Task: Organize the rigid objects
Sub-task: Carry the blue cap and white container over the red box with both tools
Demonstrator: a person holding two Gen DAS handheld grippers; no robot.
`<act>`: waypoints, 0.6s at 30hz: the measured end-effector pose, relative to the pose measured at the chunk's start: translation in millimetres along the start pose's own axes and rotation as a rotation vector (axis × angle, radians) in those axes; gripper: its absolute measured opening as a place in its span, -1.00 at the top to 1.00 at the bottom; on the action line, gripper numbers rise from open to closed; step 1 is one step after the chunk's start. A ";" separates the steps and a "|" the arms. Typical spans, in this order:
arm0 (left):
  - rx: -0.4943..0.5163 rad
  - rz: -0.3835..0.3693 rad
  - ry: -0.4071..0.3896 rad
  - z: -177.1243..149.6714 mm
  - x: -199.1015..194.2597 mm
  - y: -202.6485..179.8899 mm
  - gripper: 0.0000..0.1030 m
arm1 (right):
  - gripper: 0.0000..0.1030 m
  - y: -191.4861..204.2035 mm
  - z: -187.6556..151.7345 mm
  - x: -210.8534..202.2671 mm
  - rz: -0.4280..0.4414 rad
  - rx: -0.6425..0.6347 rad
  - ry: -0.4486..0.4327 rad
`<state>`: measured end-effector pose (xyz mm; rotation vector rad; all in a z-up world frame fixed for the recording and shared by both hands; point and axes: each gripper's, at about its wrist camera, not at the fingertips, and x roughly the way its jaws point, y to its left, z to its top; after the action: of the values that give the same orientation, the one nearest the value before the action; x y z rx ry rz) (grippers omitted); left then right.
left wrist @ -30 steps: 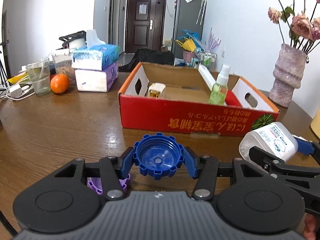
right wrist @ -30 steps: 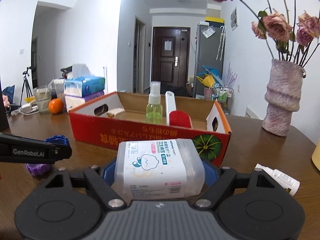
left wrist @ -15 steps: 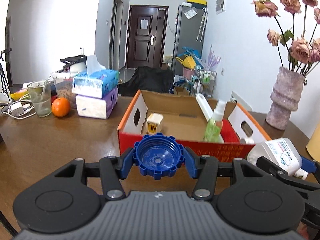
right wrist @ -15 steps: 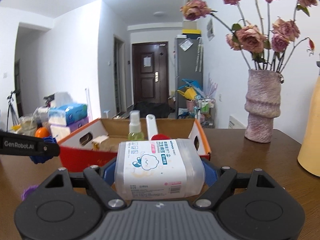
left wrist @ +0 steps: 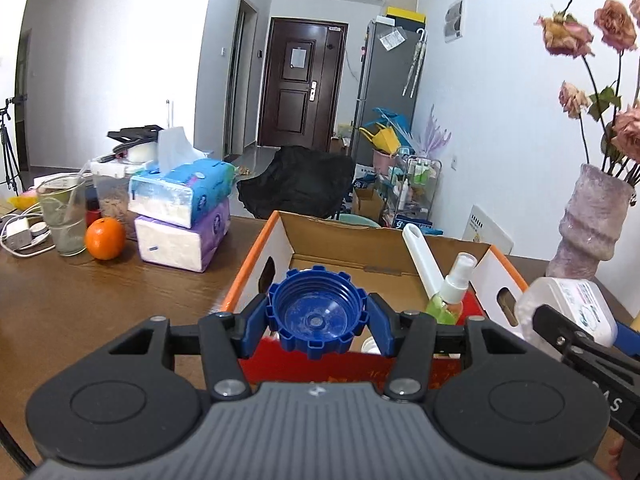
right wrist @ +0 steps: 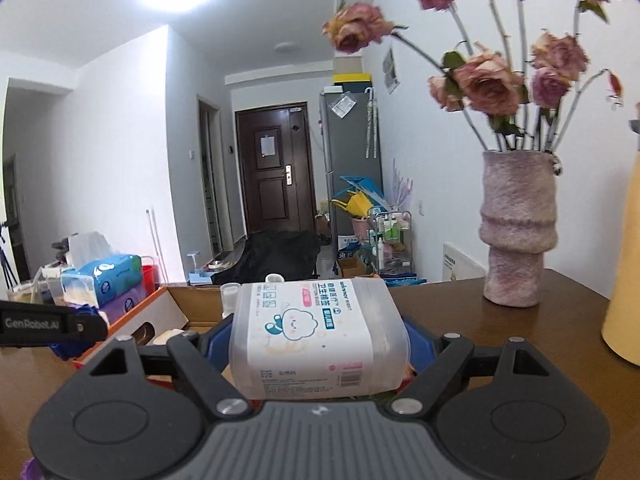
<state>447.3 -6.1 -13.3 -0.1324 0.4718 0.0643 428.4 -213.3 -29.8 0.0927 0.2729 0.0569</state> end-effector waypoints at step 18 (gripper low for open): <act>0.009 0.015 -0.003 19.2 51.3 -5.6 -0.04 | -0.61 -8.9 13.6 63.9 -0.031 -0.001 0.009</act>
<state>501.9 -7.3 -19.1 -0.1202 0.4703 0.0776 493.9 -218.9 -34.6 0.0874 0.2829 0.0269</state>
